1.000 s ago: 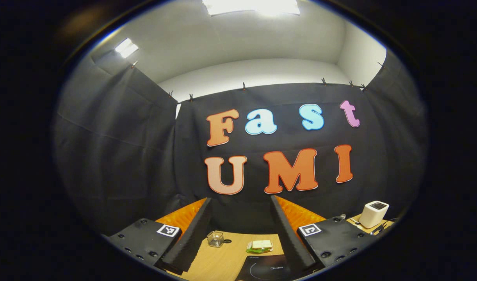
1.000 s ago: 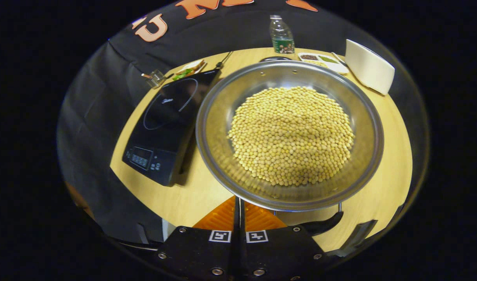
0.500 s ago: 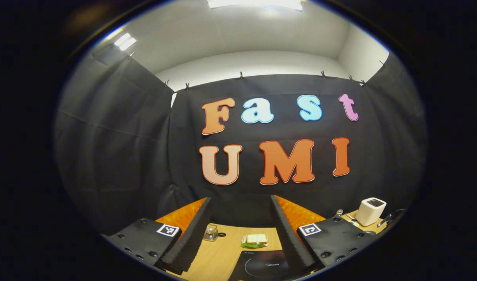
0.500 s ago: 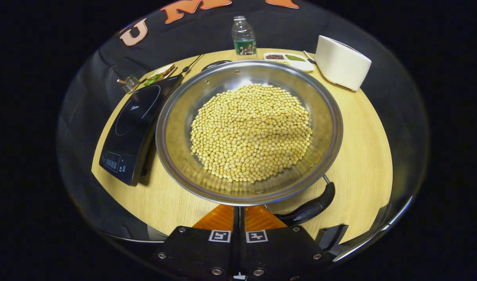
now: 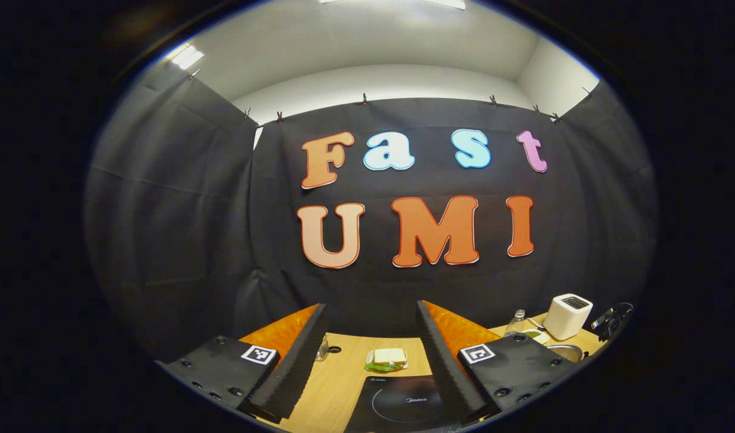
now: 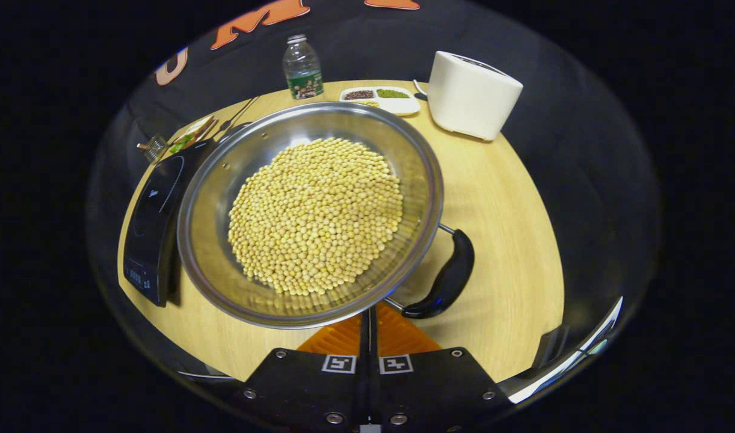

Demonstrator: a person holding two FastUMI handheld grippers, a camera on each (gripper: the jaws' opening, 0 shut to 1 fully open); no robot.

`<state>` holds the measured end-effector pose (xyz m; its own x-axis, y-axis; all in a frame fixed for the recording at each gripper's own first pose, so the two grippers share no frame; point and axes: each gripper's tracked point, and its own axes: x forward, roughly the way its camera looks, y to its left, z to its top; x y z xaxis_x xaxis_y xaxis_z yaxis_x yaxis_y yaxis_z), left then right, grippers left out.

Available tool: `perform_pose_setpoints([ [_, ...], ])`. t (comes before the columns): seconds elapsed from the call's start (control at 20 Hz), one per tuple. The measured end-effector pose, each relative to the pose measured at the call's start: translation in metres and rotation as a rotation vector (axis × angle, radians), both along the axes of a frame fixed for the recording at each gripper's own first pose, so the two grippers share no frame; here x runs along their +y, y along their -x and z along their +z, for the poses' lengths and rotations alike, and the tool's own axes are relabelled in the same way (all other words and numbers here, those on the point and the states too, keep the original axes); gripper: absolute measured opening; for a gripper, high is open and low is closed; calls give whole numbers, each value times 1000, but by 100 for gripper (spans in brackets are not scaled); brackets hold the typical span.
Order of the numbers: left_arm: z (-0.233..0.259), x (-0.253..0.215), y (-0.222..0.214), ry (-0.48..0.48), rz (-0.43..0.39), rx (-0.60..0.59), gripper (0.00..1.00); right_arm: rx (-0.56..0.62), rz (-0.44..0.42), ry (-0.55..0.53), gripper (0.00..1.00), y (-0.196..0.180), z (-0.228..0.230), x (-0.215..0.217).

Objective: First push the handle of the pot to place it horizontally, then grasp the pot with both hands and set it on the induction cooktop.

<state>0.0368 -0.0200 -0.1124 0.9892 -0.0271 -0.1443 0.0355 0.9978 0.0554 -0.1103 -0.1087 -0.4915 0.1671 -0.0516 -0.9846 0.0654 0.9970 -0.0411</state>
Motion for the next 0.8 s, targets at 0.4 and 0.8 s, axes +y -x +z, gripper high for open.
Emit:
perform_pose_setpoints([
  [0.4,-19,-8,-1,18,-14,39,95,-24,-106,62,0,-32,-13,-42],
  [0.8,-66,-36,-3,36,-67,133,96,-69,-175,84,0,-65,-21,-70],
])
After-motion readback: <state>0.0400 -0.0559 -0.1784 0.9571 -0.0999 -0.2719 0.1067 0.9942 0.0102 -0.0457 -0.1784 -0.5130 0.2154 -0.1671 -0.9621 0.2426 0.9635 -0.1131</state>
